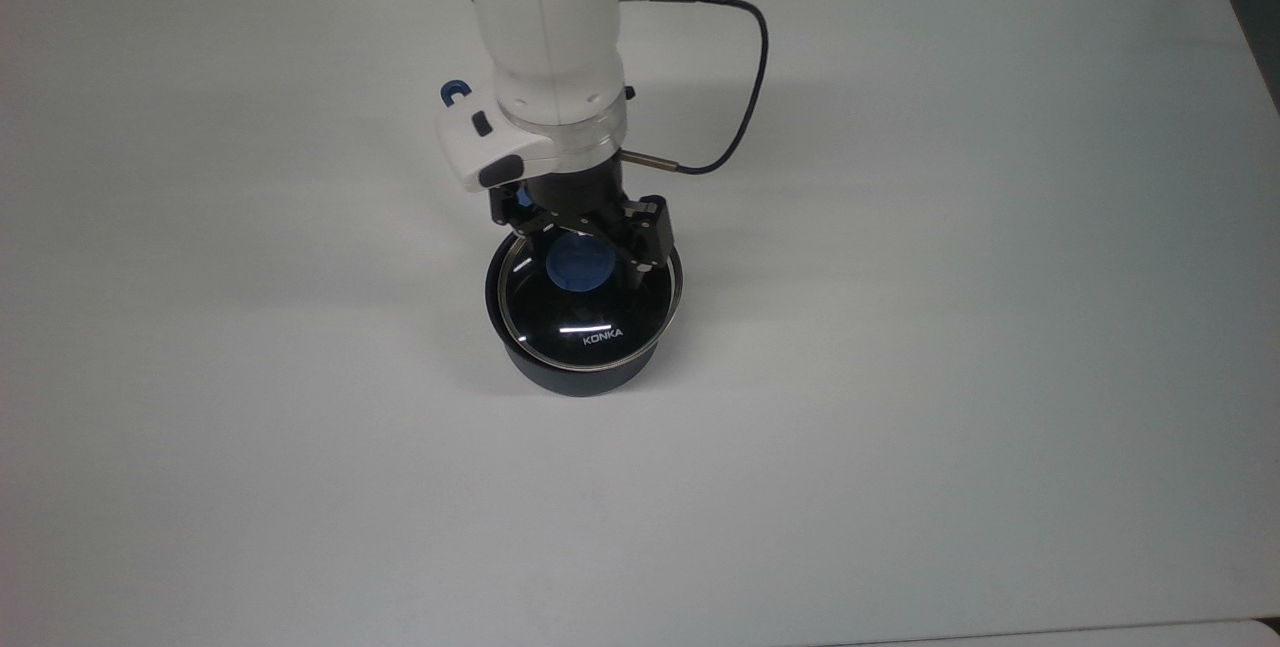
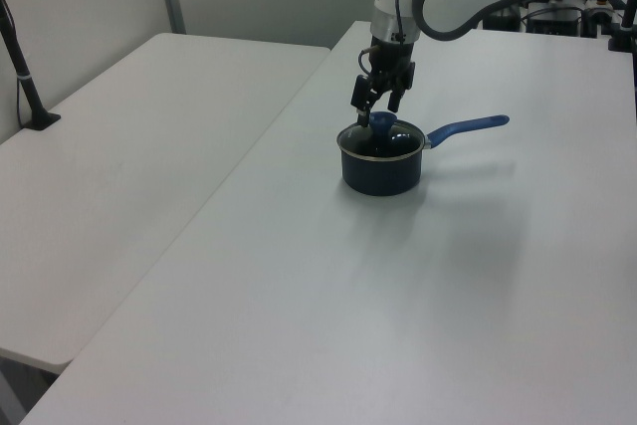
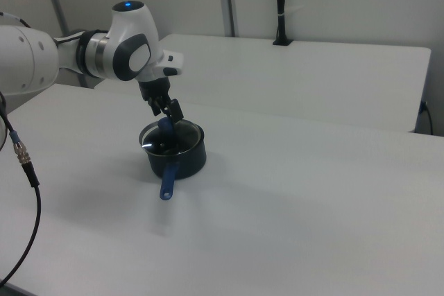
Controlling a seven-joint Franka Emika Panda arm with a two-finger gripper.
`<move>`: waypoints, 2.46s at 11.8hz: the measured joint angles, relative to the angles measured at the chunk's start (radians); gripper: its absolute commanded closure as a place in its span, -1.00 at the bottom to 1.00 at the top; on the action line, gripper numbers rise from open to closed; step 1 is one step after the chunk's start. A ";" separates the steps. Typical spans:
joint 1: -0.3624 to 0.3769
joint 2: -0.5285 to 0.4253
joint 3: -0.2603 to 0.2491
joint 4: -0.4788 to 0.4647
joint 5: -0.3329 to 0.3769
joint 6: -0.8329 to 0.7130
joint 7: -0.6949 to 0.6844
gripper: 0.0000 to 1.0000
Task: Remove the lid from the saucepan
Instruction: 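Close the gripper on the blue lid knob, then lift the glass lid up off the saucepan rim and away, then lower the held lid onto the table beside the saucepan handle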
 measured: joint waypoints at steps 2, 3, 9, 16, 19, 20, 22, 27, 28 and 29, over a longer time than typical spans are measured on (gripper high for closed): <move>0.000 0.001 0.011 0.000 0.000 0.000 0.010 -0.87; -0.001 0.004 0.011 0.000 0.000 0.000 0.011 -0.87; -0.002 0.013 0.011 0.000 -0.002 0.000 0.011 -0.29; -0.022 -0.062 0.011 0.021 -0.003 -0.106 -0.016 -0.29; -0.083 -0.277 0.050 -0.092 -0.003 -0.299 -0.207 -0.28; -0.114 -0.366 0.077 -0.181 -0.002 -0.333 -0.275 -0.28; -0.135 -0.508 0.101 -0.385 -0.002 -0.366 -0.376 -0.28; -0.150 -0.524 0.197 -0.669 -0.003 -0.195 -0.404 -0.23; -0.159 -0.508 0.219 -0.703 -0.003 -0.140 -0.404 -0.23; -0.171 -0.486 0.232 -0.721 -0.005 -0.103 -0.404 -0.23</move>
